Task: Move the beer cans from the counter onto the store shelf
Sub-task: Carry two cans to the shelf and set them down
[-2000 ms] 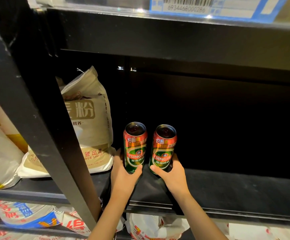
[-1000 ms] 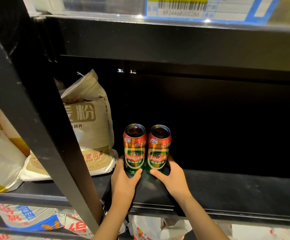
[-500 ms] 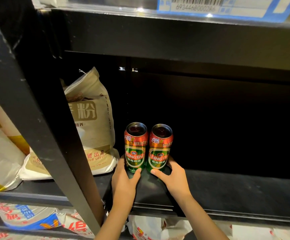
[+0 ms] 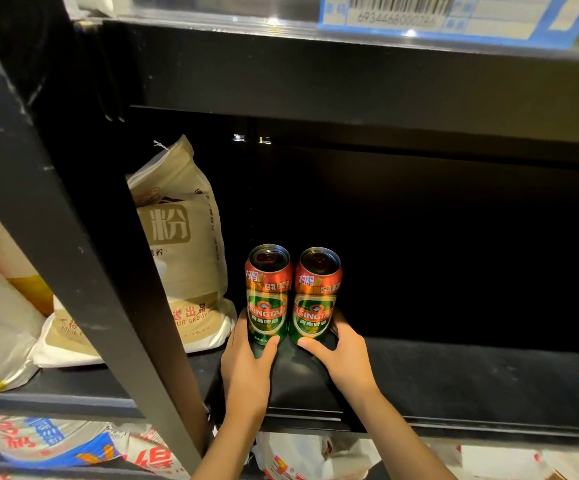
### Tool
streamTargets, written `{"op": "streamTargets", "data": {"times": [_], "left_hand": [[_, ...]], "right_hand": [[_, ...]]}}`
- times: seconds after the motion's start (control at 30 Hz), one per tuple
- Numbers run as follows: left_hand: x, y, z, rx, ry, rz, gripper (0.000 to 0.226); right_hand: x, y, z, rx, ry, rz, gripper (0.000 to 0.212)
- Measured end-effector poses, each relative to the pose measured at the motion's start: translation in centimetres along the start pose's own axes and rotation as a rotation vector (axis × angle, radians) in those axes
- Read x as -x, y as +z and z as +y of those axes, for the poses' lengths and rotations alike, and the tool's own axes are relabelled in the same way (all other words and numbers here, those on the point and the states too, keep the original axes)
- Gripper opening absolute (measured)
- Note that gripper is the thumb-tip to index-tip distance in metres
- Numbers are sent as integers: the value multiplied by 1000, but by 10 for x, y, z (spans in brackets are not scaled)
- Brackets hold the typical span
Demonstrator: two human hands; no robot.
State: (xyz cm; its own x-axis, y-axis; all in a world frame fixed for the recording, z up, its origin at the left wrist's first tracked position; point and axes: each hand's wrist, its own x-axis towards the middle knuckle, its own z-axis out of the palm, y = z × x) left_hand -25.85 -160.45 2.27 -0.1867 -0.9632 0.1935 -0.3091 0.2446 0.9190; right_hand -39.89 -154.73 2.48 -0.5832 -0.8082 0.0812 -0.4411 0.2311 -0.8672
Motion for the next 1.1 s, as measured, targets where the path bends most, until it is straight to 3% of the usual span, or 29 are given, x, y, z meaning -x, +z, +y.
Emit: {"op": "streamTargets", "data": {"times": [0.33,0.6,0.77,0.9,1.1], "left_hand": [[1,1,-1,33,-11,-8,46],[-2,8,-8,-67,-16,9,27],[-5,10,-7,-161,1,17,41],[-4,11,-3,-216,-14,14,46],[2,7,1,-152,-44,-52,66]], "right_hand": [[1,2,0,45,-20,-2,59],[2,7,-3,129,-22,19,57],[2,10,-5,192,4,34,68],[-2,13,-5,242,20,41,65],[8,9,-10,242,20,-1,67]]}}
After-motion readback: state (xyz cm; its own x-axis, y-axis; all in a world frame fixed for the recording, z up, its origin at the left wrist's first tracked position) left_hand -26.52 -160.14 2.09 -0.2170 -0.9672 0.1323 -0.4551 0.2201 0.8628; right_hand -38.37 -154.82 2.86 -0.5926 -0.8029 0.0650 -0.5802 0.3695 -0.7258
